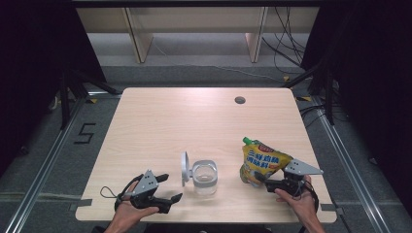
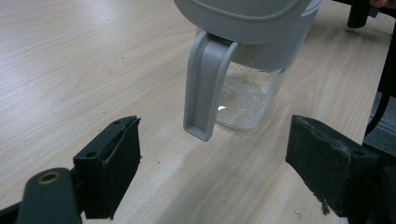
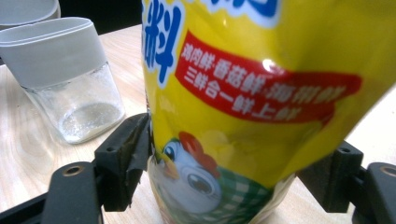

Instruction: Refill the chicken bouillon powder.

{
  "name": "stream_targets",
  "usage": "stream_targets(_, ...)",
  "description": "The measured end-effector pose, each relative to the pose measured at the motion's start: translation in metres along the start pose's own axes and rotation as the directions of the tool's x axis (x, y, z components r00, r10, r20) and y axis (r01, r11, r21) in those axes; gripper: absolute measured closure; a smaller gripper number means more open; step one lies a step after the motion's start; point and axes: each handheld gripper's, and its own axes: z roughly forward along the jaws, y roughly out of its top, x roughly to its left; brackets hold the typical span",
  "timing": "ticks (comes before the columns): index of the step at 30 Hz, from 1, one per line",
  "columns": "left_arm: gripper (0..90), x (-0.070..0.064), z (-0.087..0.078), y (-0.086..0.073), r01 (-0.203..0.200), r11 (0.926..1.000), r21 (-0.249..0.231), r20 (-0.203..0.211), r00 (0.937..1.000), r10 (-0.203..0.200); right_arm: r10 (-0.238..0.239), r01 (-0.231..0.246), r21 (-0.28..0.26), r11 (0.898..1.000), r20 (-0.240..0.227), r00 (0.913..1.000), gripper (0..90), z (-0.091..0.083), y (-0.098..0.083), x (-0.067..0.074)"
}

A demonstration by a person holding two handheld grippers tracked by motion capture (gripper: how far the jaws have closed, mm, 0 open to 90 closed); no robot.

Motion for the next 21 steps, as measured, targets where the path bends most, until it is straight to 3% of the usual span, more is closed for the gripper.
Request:
stream_targets(3, 16.9, 0.0, -0.001, 0.0, -0.009, 0.9999, 0.007, -0.009, 0.9999, 0.01, -0.012, 0.012, 0.008, 1.0, 0.018, 0.9998, 28.0, -0.001, 0.0, 0.0)
stream_targets(5, 17.0, 0.002, -0.001, 0.0, -0.028, 0.9996, 0.008, -0.006, 0.9996, 0.028, 0.048, -0.048, 0.001, 0.999, 0.047, 0.9977, 29.4, -0.002, 0.001, 0.006)
stream_targets(6, 17.0, 0.0, -0.001, 0.0, 0.008, 0.9999, 0.007, -0.013, 0.9999, -0.008, 0.067, -0.069, 0.021, 0.997, 0.079, 0.9946, 29.7, -0.004, 0.002, 0.011)
stream_targets(7, 17.0, 0.0, -0.001, 0.0, 0.008, 0.9999, 0.007, -0.013, 0.9999, -0.008, 0.067, -0.069, 0.021, 0.997, 0.079, 0.9946, 29.7, -0.004, 0.002, 0.011)
stream_targets(8, 17.0, 0.001, 0.0, 0.0, 0.008, 1.0, -0.001, -0.006, 0.9999, -0.008, 0.057, -0.057, 0.0, 0.998, 0.123, 0.9908, 30.8, -0.001, 0.004, 0.02)
stream_targets(9, 17.0, 0.0, 0.0, 0.0, 0.009, 1.0, -0.001, -0.011, 0.9999, -0.009, 0.04, -0.04, -0.002, 0.999, 0.135, 0.9901, 31.2, 0.0, 0.006, 0.022)
stream_targets(10, 17.0, 0.0, 0.0, 0.0, 0.008, 1.0, -0.001, -0.009, 0.9999, -0.008, 0.071, -0.073, 0.008, 0.997, 0.154, 0.9855, 31.4, -0.001, 0.007, 0.028)
stream_targets(11, 17.0, 0.0, 0.0, 0.0, 0.008, 1.0, 0.001, -0.012, 0.9999, -0.008, 0.045, -0.046, 0.0, 0.999, 0.17, 0.9843, 31.6, 0.001, 0.007, 0.028)
stream_targets(14, 17.0, 0.002, 0.0, 0.0, -0.022, 0.9997, 0.004, -0.01, 0.9997, 0.023, 0.089, -0.092, 0.003, 0.996, 0.232, 0.9687, 31.7, 0.002, 0.008, 0.041)
stream_targets(15, 17.0, 0.002, 0.0, 0.0, -0.018, 0.9998, 0.002, -0.01, 0.9998, 0.018, 0.106, -0.113, 0.016, 0.993, 0.234, 0.9663, 31.6, 0.001, 0.008, 0.043)
stream_targets(16, 17.0, 0.002, 0.0, 0.0, -0.015, 0.9999, 0.0, -0.005, 0.9999, 0.015, 0.065, -0.067, 0.003, 0.998, 0.223, 0.9726, 31.4, 0.002, 0.008, 0.04)
stream_targets(17, 17.0, 0.002, 0.0, 0.0, -0.015, 0.9999, 0.0, -0.005, 0.9999, 0.015, 0.065, -0.067, 0.003, 0.998, 0.223, 0.9726, 31.4, 0.002, 0.008, 0.04)
stream_targets(19, 17.0, 0.0, -0.001, 0.0, 0.003, 1.0, 0.007, -0.016, 0.9999, -0.003, 0.062, -0.055, -0.043, 0.998, 0.184, 0.981, 26.5, 0.001, 0.005, 0.032)
stream_targets(20, 17.0, 0.0, -0.001, 0.0, -0.003, 0.9999, 0.01, -0.016, 0.9999, 0.003, 0.077, -0.067, -0.076, 0.995, 0.14, 0.9871, 22.3, 0.002, 0.004, 0.028)
stream_targets(21, 17.0, 0.0, -0.001, 0.0, 0.002, 1.0, 0.003, -0.005, 1.0, -0.002, 0.06, -0.05, -0.074, 0.996, 0.139, 0.9885, 20.3, 0.002, 0.003, 0.026)
